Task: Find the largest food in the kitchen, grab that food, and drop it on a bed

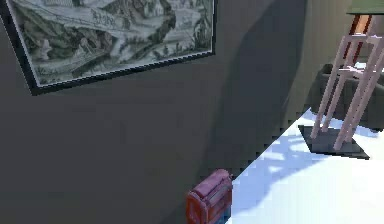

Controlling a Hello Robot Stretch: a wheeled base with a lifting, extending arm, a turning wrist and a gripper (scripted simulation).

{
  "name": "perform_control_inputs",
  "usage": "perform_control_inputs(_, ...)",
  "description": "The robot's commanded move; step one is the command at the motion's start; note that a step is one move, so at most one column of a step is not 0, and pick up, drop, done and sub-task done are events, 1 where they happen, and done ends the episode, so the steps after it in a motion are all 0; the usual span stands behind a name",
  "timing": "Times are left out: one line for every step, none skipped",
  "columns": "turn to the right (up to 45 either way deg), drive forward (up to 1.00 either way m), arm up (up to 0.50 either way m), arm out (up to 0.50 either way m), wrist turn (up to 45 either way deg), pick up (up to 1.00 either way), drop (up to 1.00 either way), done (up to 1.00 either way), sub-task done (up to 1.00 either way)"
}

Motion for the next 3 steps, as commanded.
perform_control_inputs(9.0,0.00,0.00,0.00,0.0,0.00,0.00,0.00,0.00)
perform_control_inputs(0.0,0.15,0.00,0.00,0.0,0.00,0.00,0.00,0.00)
perform_control_inputs(36.0,0.00,0.00,0.00,0.0,0.00,0.00,0.00,0.00)
